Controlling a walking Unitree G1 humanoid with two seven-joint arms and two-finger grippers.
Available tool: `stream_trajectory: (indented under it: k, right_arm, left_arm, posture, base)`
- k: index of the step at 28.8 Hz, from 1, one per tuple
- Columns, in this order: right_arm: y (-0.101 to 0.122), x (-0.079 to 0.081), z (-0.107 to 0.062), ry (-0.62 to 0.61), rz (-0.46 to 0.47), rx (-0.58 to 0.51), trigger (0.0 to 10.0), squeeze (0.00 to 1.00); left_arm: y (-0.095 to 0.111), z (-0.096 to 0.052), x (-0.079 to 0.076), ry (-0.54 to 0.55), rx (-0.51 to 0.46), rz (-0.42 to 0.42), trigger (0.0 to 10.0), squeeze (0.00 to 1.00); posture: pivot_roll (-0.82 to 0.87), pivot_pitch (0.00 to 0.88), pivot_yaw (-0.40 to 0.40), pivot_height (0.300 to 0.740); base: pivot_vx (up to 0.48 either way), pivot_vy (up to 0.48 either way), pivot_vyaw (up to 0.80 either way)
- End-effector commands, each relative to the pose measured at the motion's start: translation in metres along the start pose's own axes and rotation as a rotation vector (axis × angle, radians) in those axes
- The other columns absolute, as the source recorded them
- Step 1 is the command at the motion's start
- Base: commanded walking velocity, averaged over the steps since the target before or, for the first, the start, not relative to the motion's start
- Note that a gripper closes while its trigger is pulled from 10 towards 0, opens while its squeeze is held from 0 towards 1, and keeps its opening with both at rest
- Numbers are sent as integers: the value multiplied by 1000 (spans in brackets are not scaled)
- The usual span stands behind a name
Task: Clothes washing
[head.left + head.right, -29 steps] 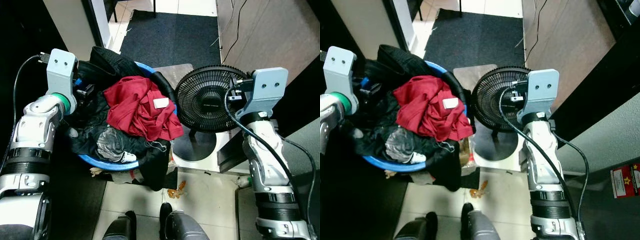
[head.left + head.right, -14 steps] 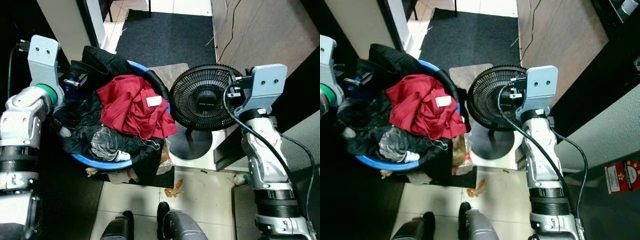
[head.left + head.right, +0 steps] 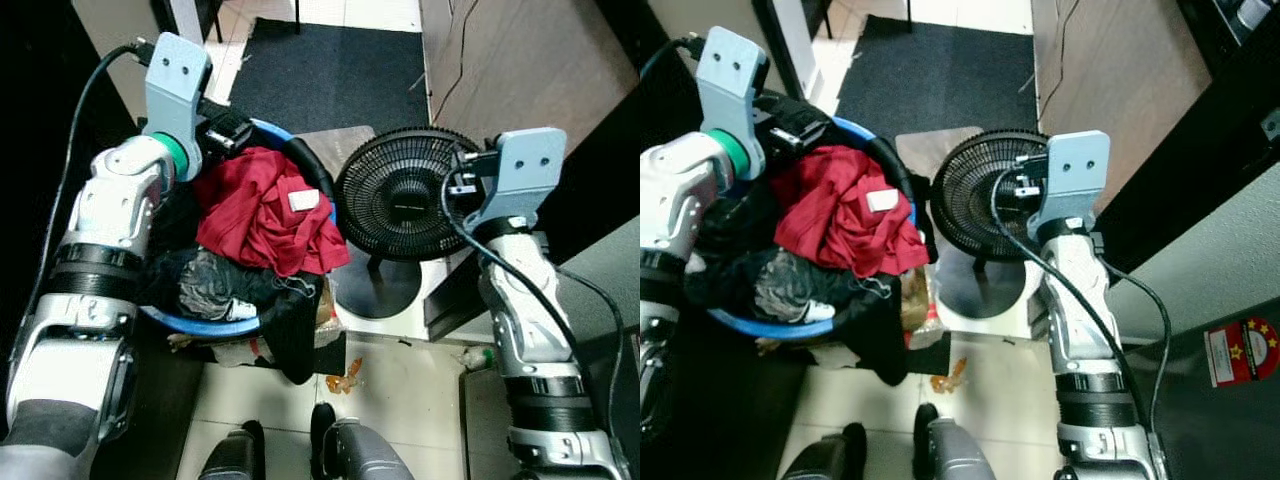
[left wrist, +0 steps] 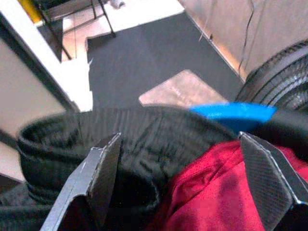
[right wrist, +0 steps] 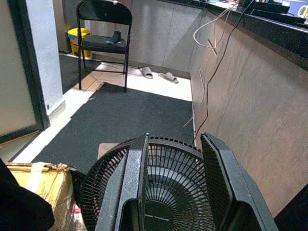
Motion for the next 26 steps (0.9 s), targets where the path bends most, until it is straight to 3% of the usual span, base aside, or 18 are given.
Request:
stream_trajectory:
  k: [1, 3, 7, 9, 13, 19, 22, 23, 24, 26]
  right_arm:
    - [-3, -2, -4, -10, 5, 7, 10000, 0]
    - [-4, -4, -6, -14, 3, 12, 10000, 0]
    - [-5, -4, -6, -15, 3, 12, 10000, 0]
    - [-4, -2, -5, -11, 7, 10, 10000, 0]
    - [-4, -1, -4, -7, 12, 8, 10000, 0]
    - [-4, 0, -3, -5, 14, 7, 10000, 0]
    - [-4, 0, -3, -5, 14, 7, 10000, 0]
    - [-4, 0, -3, -4, 13, 6, 10000, 0]
    - [-3, 0, -2, -2, 12, 5, 10000, 0]
    - [-3, 0, -2, -1, 11, 4, 10000, 0]
  left_arm:
    - [-16, 0, 1, 4, 47, 7, 10000, 0]
    - [-42, -3, 11, 36, 122, 17, 10000, 0]
    - [-52, -6, 17, 54, 149, 20, 10000, 0]
    - [-69, -18, 35, 93, 197, 29, 10000, 0]
    - [-87, -32, 52, 128, 249, 48, 10000, 0]
    - [-108, -53, 60, 134, 301, 63, 10000, 0]
    - [-110, -56, 59, 130, 302, 62, 10000, 0]
    - [-109, -58, 58, 133, 292, 52, 7922, 0]
    - [-106, -58, 58, 141, 276, 40, 1804, 0]
    - [-103, -57, 58, 148, 264, 32, 1804, 0]
  posture:
    - [2, 234, 42, 740]
    - [2, 237, 43, 740]
    - [4, 238, 41, 740]
    - [15, 237, 38, 740]
    - [20, 236, 37, 740]
    - [20, 232, 35, 740]
    - [19, 231, 33, 740]
    - [19, 229, 29, 740]
    - [19, 225, 26, 740]
    - [18, 224, 26, 740]
  base:
    - [0, 0, 0]
    - [0, 0, 0]
    - [0, 0, 0]
    - [0, 0, 0]
    - [0, 0, 0]
    - [0, 0, 0]
    - [0, 0, 0]
    - [0, 0, 0]
    - [0, 0, 0]
    - [0, 0, 0]
Point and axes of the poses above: a point about 5 cm out from each wrist's last joint towards the gripper, its own z axis pointing out of the wrist towards the gripper, its own y axis along the axis of the wrist's last joint, x = y × z, the point moved 5 cm from there along z, pointing out of the wrist towards the gripper, and after that the axes turned 4 degrees about -z, right-handed, at the moved point
